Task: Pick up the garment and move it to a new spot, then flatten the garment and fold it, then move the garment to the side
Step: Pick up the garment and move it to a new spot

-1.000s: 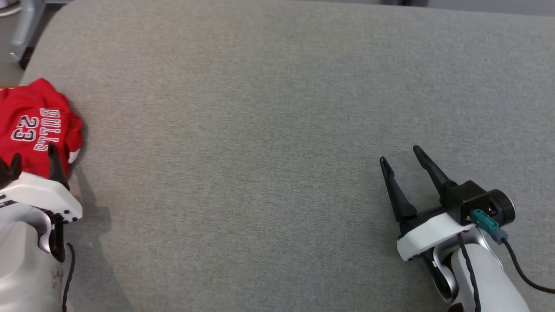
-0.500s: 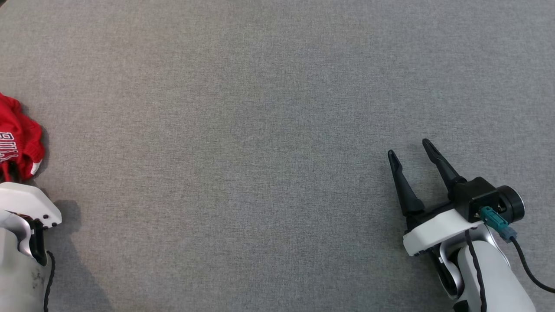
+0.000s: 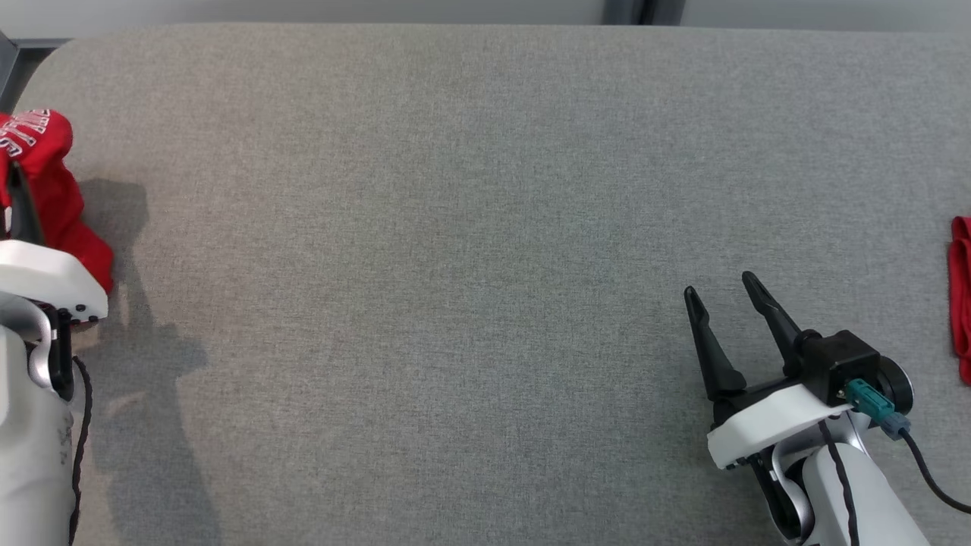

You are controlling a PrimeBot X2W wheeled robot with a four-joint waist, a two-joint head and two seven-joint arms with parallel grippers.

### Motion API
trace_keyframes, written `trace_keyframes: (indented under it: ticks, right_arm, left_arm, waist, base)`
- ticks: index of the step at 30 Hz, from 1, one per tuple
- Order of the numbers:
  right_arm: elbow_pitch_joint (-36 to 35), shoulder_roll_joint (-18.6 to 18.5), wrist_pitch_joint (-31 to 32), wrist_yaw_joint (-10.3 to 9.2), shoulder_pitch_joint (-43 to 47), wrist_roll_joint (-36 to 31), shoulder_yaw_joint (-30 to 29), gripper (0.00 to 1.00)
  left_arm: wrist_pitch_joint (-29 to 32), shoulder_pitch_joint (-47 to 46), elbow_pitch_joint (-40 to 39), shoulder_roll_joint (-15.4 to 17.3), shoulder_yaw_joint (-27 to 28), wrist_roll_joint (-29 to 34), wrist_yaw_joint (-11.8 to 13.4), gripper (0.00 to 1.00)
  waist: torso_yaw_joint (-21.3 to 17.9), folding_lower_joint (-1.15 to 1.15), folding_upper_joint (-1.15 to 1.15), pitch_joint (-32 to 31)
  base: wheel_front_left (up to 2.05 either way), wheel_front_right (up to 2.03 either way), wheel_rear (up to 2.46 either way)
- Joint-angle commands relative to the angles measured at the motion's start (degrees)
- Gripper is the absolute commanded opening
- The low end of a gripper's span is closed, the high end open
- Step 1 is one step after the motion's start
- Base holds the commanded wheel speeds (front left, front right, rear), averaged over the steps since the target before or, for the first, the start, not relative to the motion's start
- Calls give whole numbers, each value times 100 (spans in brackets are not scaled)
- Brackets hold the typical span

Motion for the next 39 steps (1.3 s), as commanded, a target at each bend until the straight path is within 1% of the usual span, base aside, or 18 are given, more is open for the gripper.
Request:
trace_keyframes:
  ticks: [1,4,8,10,15,19,22,24,29,33,39]
  right_arm:
    - [15,-34,-1,-2,53,65,8,100]
    - [60,-34,-1,-2,105,148,37,100]
    - [118,-34,-1,-2,195,289,33,100]
    - [131,-35,-1,-2,237,334,27,100]
    - [212,-36,-1,-2,279,325,55,100]
    - [252,-33,-1,-2,322,390,71,100]
    - [268,-32,-1,-2,362,430,89,100]
    - [270,-31,-1,-2,377,448,103,100]
    - [319,-33,-1,-2,337,468,144,100]
    - [335,-32,-1,-2,257,458,150,100]
    - [313,-33,-1,-2,264,509,158,100]
  left_arm:
    - [0,15,-139,-13,-108,119,-60,0]
    - [0,-2,-303,-104,-244,194,-122,0]
    - [0,119,-568,-336,-528,300,-242,0]
    - [0,156,-660,-442,-724,416,-263,0]
    - [0,243,-691,-869,-1151,555,-305,0]
    - [0,354,-671,-1241,-1470,482,-355,0]
    - [-1,461,-687,-1413,-1824,370,-402,0]
    - [-1,549,-712,-1457,-2140,226,-422,0]
    - [0,661,-1071,-1479,-3527,-483,-430,0]
    - [-1,589,-1293,-1468,-4508,-987,-210,0]
    - [-2,550,-1599,-1475,-5619,-1673,127,0]
  waist:
    - [-57,0,0,-147]
    - [-118,0,0,-263]
    - [-265,0,0,-474]
    - [-346,0,0,-541]
    - [-593,0,0,-665]
    - [-803,0,0,-774]
    - [-937,0,0,-833]
    - [-1003,0,0,-859]
    - [-1122,0,0,-869]
    - [-1149,0,0,-851]
    - [-1150,0,0,-835]
  base:
    - [0,0,0]
    - [0,0,0]
    - [0,0,0]
    - [0,0,0]
    - [0,0,0]
    - [0,0,0]
    - [0,0,0]
    - [0,0,0]
    - [0,0,0]
    - [0,0,0]
    - [0,0,0]
